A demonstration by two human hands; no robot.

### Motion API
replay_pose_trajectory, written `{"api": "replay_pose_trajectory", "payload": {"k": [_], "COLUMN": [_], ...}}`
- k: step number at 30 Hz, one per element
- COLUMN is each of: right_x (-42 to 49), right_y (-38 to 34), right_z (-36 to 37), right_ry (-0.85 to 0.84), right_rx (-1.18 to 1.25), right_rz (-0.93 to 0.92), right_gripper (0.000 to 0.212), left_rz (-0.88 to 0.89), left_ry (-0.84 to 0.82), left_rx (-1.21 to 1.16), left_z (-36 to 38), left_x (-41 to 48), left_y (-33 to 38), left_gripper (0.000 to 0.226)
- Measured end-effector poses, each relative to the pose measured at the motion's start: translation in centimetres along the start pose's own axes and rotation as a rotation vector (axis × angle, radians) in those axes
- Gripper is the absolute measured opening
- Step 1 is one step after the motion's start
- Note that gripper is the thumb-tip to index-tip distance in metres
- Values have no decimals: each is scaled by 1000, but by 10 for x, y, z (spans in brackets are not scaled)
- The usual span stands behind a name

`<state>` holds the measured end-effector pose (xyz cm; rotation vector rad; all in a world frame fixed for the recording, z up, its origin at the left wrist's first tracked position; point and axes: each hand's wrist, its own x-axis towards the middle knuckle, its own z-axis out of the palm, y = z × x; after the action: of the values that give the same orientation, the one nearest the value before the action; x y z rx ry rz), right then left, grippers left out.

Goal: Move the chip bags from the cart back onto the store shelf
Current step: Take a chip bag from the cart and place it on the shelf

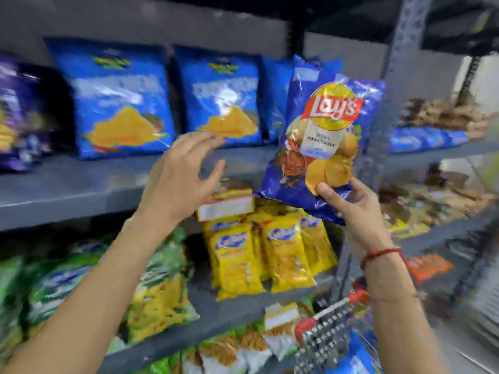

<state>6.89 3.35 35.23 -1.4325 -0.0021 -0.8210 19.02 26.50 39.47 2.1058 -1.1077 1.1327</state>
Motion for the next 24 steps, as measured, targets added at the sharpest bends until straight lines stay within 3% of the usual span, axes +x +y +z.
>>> {"api": "replay_pose_trajectory", "payload": {"k": [5, 10, 14, 17, 19, 24], "right_x": [29, 47, 51, 45, 42, 31], "right_y": [-15, -13, -6, -5, -2, 20], "right_z": [101, 198, 274, 319, 347, 413], "right_ry": [-218, -364, -458, -501, -518, -530], "right_rx": [166, 166, 99, 72, 67, 25], "right_rz": [-1, 8, 22, 70, 103, 224], "right_gripper": [43, 15, 14, 45, 51, 35], "left_rz": [-208, -421, -561, -633, -648, -642], "left_ry": [7, -13, -114, -152, -170, -221], "left_rx": [225, 392, 492, 527, 557, 619], "left_z": [-76, -129, -157, -168, -173, -175], "left_x": [-30, -70, -98, -114, -123, -136], "left_y": [-64, -101, -117, -127, -131, -138], "left_gripper": [45, 59, 79, 91, 106, 114]}}
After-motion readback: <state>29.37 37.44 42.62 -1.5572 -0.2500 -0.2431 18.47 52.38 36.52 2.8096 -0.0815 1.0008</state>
